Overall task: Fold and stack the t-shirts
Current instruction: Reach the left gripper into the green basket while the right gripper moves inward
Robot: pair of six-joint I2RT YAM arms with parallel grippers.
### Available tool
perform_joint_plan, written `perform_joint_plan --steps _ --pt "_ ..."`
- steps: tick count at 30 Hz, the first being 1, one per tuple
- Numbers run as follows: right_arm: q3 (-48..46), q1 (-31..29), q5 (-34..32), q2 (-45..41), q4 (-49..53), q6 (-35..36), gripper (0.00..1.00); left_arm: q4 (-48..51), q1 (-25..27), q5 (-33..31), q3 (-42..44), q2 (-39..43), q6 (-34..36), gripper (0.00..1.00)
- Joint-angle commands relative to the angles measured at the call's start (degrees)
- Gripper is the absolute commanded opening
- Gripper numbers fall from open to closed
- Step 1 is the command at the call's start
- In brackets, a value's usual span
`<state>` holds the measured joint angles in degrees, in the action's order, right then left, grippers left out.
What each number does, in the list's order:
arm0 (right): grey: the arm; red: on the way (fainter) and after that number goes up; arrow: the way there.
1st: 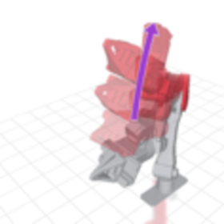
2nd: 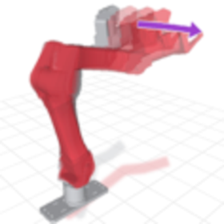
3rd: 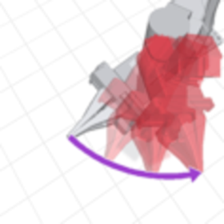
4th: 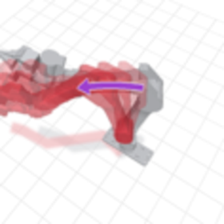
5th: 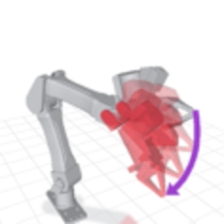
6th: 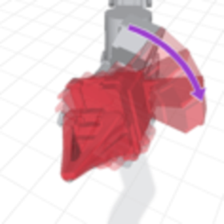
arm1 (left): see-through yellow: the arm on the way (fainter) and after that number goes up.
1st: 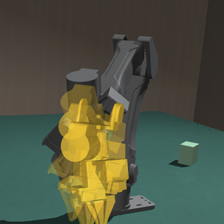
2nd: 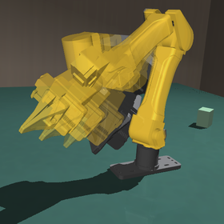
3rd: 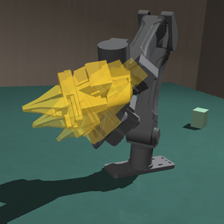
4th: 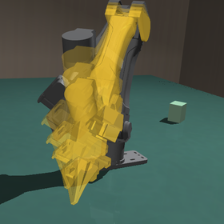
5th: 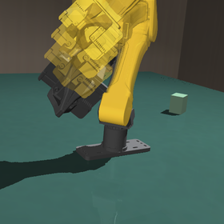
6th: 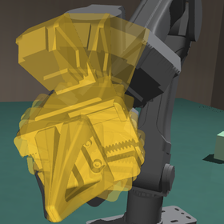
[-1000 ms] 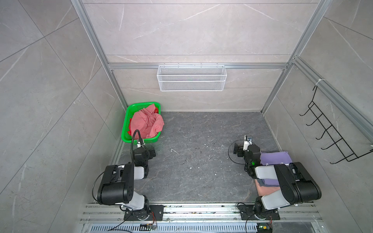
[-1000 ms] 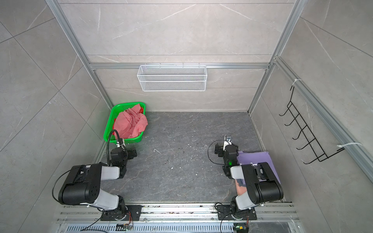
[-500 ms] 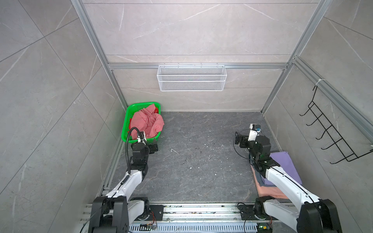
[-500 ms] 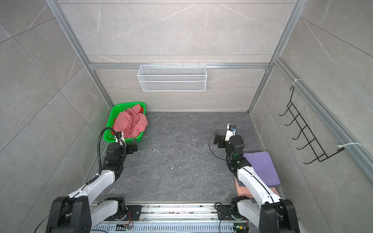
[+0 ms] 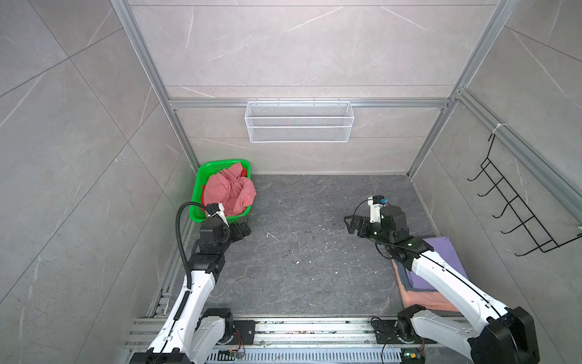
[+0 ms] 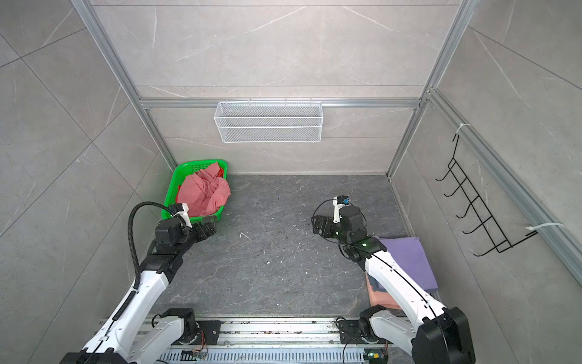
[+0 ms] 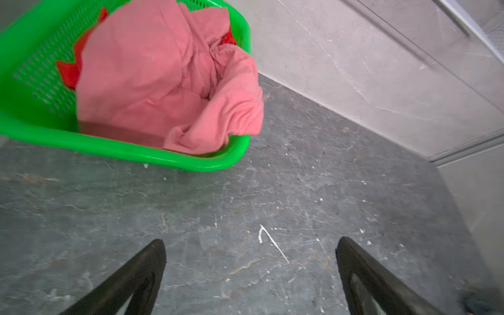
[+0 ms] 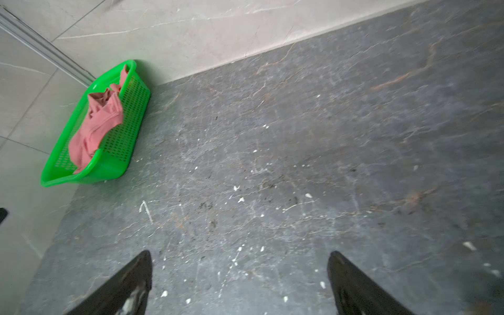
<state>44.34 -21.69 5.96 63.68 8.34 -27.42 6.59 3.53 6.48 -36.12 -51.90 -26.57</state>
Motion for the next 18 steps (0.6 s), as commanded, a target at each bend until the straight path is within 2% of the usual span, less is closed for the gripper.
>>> perform_joint_plan --steps 1,4,7,15,18 --pt "0.05 -2.19 4.89 1.13 -1.81 -8.93 1.0 2.53 1.86 7.79 -2.02 -0.53 -10.28 1.0" --pt "-3.13 -5.3 5.82 2.0 -7.96 -15.52 1.0 0.13 6.41 7.56 -1.79 -1.22 -14.59 1.0" --pt "-3.95 -9.08 4.8 3.65 -11.06 -19.6 1.0 -1.66 12.65 3.88 -1.44 -1.35 -18.06 1.0" --pt "-2.01 -19.6 -4.44 6.61 -11.78 -24.14 1.0 -5.39 28.12 -5.36 -0.88 -4.44 -27.28 1.0" --pt "-2.83 -20.98 -7.75 4.55 -14.09 -23.89 1.0 -4.92 32.04 -8.74 -2.81 -5.39 -24.68 1.0"
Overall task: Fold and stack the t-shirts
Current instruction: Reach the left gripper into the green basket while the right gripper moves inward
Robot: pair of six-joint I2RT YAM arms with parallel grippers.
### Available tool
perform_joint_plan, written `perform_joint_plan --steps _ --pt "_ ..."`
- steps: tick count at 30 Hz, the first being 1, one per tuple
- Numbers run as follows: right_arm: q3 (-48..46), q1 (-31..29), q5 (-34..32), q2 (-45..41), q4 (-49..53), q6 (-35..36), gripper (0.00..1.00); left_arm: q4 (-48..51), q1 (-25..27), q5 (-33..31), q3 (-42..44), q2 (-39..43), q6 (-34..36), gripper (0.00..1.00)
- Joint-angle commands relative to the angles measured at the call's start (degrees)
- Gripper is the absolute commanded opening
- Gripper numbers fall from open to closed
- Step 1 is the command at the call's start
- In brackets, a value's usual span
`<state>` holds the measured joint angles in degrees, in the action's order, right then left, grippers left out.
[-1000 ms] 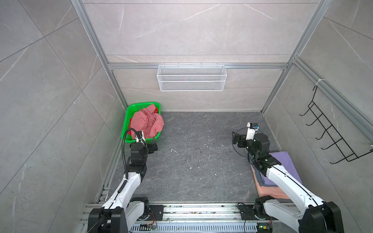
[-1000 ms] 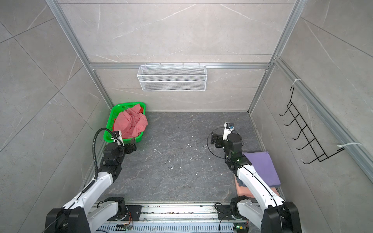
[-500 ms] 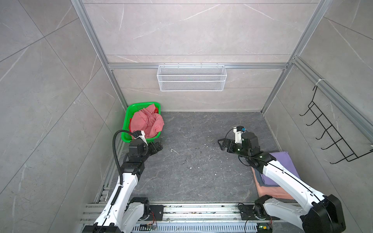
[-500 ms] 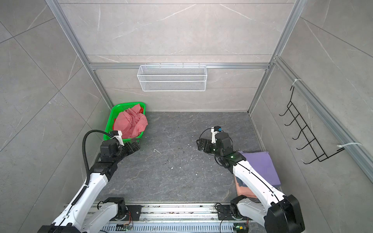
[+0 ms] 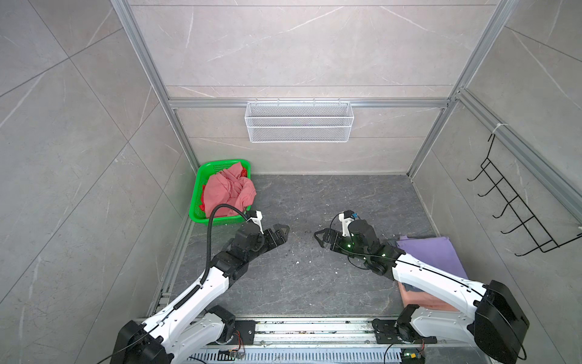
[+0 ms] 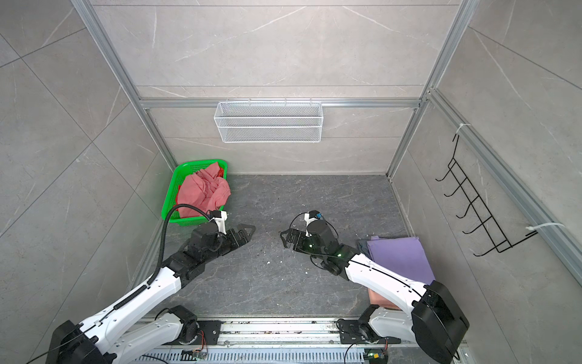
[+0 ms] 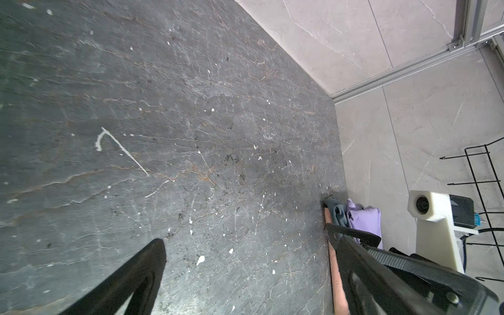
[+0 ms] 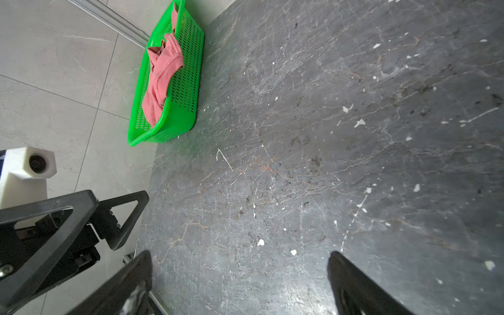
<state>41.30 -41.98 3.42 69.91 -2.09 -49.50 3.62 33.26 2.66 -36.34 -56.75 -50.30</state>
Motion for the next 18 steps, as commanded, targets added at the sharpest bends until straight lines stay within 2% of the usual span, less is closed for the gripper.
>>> perform_joint_plan --steps 1,2,4,5,8,13,15,18 --pt "-0.74 -0.74 -5.39 -2.18 -6.41 -2.45 1.0 -2.92 2.51 -4.56 -2.8 -0.42 -0.59 1.0" --pt "-0.67 -0.72 -5.82 -2.3 -6.52 -3.1 1.0 -4.51 2.51 -4.61 -2.53 -0.24 -1.2 1.0" --pt "0.61 -0.65 -7.53 -2.27 -2.23 -4.76 1.0 -0.09 2.43 -8.03 -3.84 -0.25 -3.53 1.0" --pt "0.46 -0.48 -7.03 -2.17 -2.98 -4.03 1.0 -0.31 1.98 -7.66 -4.0 -0.55 -2.34 1.0" --pt "2.04 -0.12 -8.58 -1.79 -5.32 1.15 1.0 0.74 -1.26 -6.38 -7.03 -2.28 5.49 0.99" --pt "9.0 -0.12 -17.37 0.28 -2.96 12.77 1.0 15.83 -9.08 -11.23 -21.45 -11.2 21.76 0.99" --pt "12.19 -0.12 -19.69 2.06 -2.43 18.12 1.0 18.55 -13.91 -10.81 -26.09 -16.27 26.49 0.97" --pt "15.76 -0.12 -20.79 4.81 -2.47 23.56 1.0 18.78 -20.54 -8.82 -30.38 -23.02 30.0 0.94"
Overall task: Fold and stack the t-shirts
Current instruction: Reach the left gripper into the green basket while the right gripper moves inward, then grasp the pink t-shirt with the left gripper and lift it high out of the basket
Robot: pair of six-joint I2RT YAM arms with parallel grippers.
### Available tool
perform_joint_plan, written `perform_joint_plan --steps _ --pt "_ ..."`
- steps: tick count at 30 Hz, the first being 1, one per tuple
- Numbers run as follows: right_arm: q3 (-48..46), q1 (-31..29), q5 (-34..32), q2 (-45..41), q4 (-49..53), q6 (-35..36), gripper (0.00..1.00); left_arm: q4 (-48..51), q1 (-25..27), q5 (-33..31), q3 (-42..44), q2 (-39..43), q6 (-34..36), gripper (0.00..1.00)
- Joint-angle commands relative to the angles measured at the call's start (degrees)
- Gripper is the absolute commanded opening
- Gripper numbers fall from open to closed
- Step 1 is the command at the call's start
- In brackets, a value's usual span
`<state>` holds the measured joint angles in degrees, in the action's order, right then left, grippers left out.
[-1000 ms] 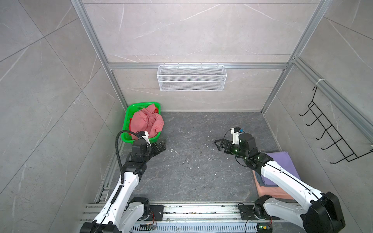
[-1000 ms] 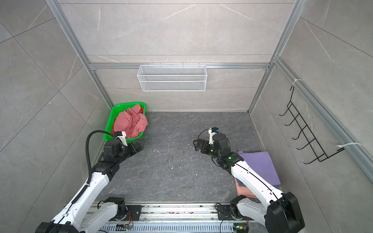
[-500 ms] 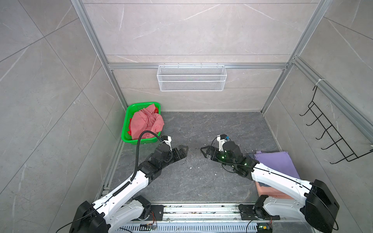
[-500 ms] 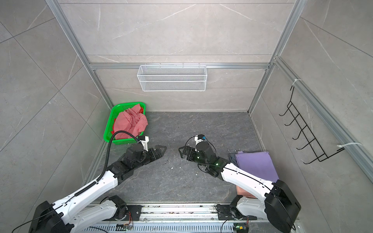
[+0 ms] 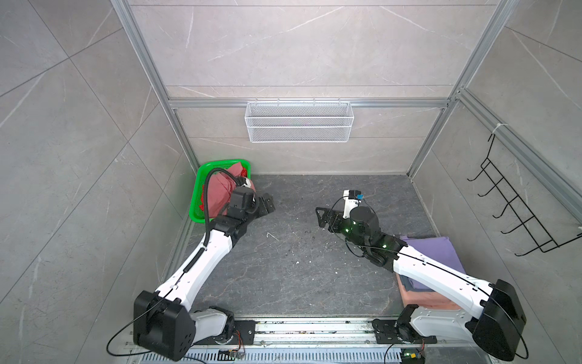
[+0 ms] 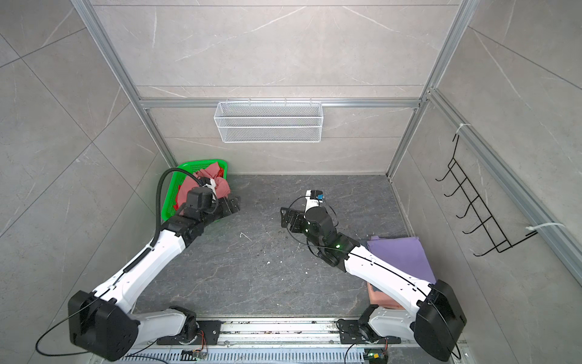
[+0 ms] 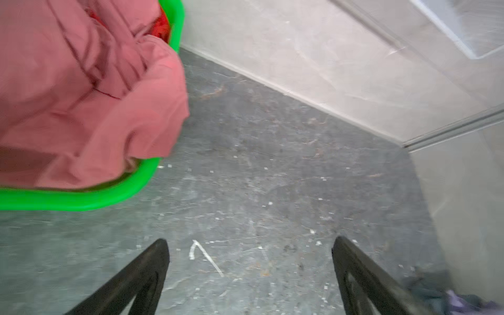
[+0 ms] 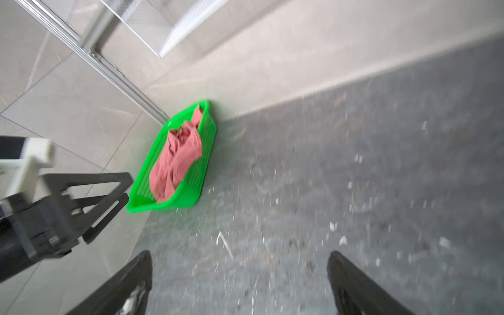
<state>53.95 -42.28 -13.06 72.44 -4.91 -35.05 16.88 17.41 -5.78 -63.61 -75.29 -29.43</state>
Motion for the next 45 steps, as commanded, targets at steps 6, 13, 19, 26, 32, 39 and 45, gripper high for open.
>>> perform_joint_plan --steps 6,13,19,26,32,39,45 --pt "6.58 0.23 -2.1 5.53 2.36 12.32 1.0 4.0 -12.31 5.16 -9.79 -16.49 13.68 0.93" --pt "4.63 0.18 -3.77 4.54 4.94 10.56 1.0 2.14 -15.96 9.87 -13.68 -25.85 14.55 0.77" --pt "4.7 0.19 -4.51 5.03 6.81 9.59 0.99 -3.59 -17.93 12.1 -11.83 -26.84 11.98 0.5" --pt "5.3 0.22 -4.98 5.72 7.2 9.59 0.98 -5.38 -18.66 12.31 -12.43 -25.55 12.97 0.12" --pt "5.92 0.25 -5.56 5.56 6.12 11.2 0.98 -4.51 -18.65 11.96 -15.26 -15.56 15.53 0.0" --pt "5.79 0.23 -6.41 4.41 4.11 14.05 0.98 -3.57 -16.28 19.56 -23.22 -2.25 15.64 0.0" --pt "5.29 0.52 -8.97 1.64 1.87 17.29 0.99 -4.37 -8.31 30.82 -34.4 -0.69 14.6 0.0"
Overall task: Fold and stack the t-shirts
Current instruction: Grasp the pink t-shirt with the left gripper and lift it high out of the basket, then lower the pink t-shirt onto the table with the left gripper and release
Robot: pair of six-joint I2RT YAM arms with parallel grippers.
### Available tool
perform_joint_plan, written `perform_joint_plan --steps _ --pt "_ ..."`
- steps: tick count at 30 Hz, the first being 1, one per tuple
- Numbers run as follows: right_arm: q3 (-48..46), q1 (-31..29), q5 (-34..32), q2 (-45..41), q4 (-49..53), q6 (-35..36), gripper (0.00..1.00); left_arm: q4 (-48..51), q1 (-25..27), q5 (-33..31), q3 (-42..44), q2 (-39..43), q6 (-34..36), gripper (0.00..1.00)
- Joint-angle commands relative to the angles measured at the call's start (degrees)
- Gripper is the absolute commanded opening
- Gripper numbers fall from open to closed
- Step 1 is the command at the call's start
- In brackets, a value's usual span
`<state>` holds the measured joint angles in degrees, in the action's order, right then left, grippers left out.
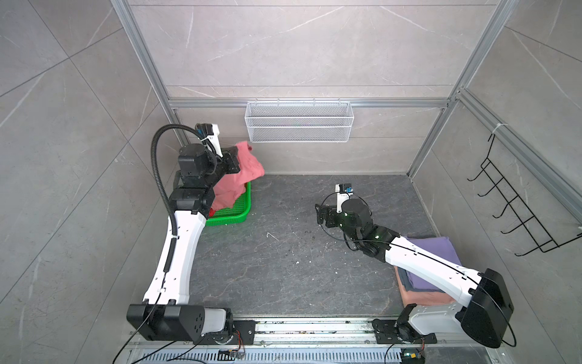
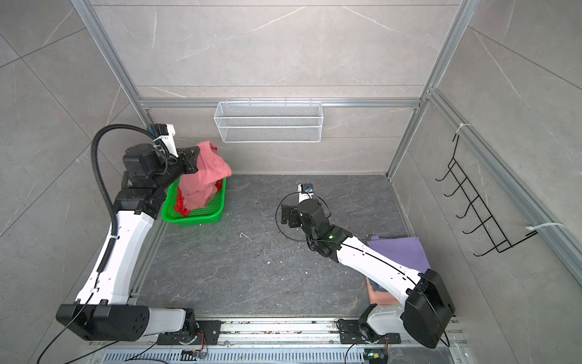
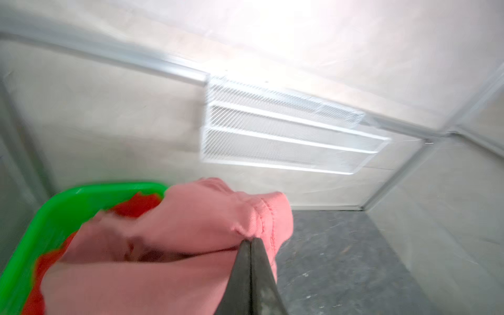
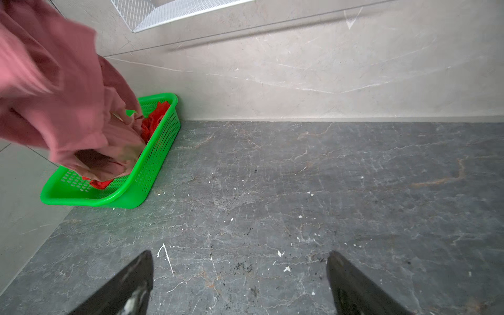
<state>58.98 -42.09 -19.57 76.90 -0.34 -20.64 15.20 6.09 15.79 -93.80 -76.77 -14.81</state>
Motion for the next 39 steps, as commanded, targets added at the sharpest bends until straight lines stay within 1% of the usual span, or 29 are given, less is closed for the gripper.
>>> perform_joint_plan --steps 1,5,8,13,16,19,21,22,24,26,27,29,31,32,34,35,37,39 --pt "-0.03 0.37 -2.88 -3.62 -3.32 3.54 0.99 -4.1 4.54 10.96 -5.83 0.49 -0.8 0.0" --pt "-1.34 1.08 -4.59 -6.9 -4.65 5.55 0.99 -10.5 9.16 17.74 -11.57 -1.77 -5.49 0.0" --pt "-2.62 1.95 -5.47 -9.53 -4.75 5.97 0.99 -17.35 11.5 20.73 -15.4 -4.43 -9.86 0.0" --pt "-4.77 2.8 -5.93 -13.1 -3.97 5.79 0.99 -24.61 12.24 20.83 -23.15 -10.39 -16.79 0.0" --pt "-5.81 2.97 -6.83 -14.9 -3.29 5.38 0.99 -29.77 12.42 21.82 -29.18 -15.91 -23.53 0.0" --pt "-6.23 3.07 -6.8 -16.41 -2.39 5.18 1.0 -29.37 13.38 22.83 -38.97 -22.5 -26.49 0.0" --pt "-6.93 3.07 -6.79 -17.55 -2.18 5.18 1.0 -27.22 14.01 22.7 -43.46 -26.13 -26.84 0.0" --pt "-7.26 3.1 -6.95 -18.19 -2.03 5.18 1.0 -27.04 14.13 22.82 -44.32 -27.35 -27.42 0.0" --pt "-7.83 3.08 -8.07 -19.26 -1.28 5.18 1.0 -27.05 14.1 23.09 -43.2 -28.77 -28.89 0.0" --pt "-8.27 3.17 -9.05 -20.1 -0.18 5.24 1.0 -27.49 14.08 23.65 -39.33 -28.48 -29.4 0.0" --pt "-8.37 3.25 -9.4 -20.41 0.45 5.26 1.0 -27.76 14.12 23.52 -35.55 -27.47 -29.28 0.0" --pt "-8.6 3.37 -9.87 -20.8 1.81 5.26 1.0 -26.58 14.06 21.63 -27.48 -24.44 -26.69 0.0" --pt "-9.0 3.39 -10.32 -21.0 2.69 5.22 1.0 -22.19 13.97 16.34 -18.85 -20.5 -21.47 0.0" --pt "-9.14 3.46 -10.54 -21.01 3.03 5.18 1.0 -19.99 13.91 13.72 -15.92 -18.91 -18.81 0.0" --pt "-9.42 3.5 -10.89 -20.94 3.79 5.01 1.0 -12.06 13.7 6.56 -10.56 -15.69 -13.29 0.0" --pt "-9.53 3.51 -11.0 -20.92 4.17 4.71 1.0 -8.96 13.62 3.31 -8.72 -14.69 -10.79 0.05" --pt "-9.94 3.55 -10.85 -20.65 4.47 3.99 1.0 -0.94 13.6 -7.43 -5.57 -13.05 -6.08 0.4" --pt "-10.25 3.54 -10.53 -20.01 4.82 3.31 1.0 5.76 13.59 -19.27 -4.28 -12.45 -3.68 0.6"
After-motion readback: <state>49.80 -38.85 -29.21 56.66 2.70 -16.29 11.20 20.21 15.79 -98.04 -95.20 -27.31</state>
